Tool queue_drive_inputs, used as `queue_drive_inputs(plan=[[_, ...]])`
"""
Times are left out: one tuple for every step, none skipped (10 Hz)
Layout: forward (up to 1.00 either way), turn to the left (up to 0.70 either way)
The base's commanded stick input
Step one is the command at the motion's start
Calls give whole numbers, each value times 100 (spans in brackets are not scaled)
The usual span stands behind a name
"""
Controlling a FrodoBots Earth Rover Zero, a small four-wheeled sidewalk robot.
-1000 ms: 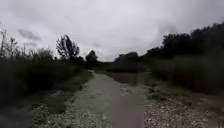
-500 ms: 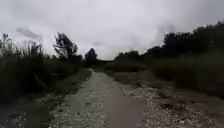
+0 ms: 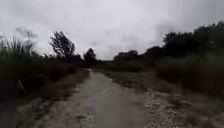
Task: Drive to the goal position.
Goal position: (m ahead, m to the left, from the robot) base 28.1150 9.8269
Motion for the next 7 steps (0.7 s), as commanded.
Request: queue_drive_inputs(plan=[[70,0],[70,0],[70,0],[70,0],[70,0],[70,0],[70,0]])
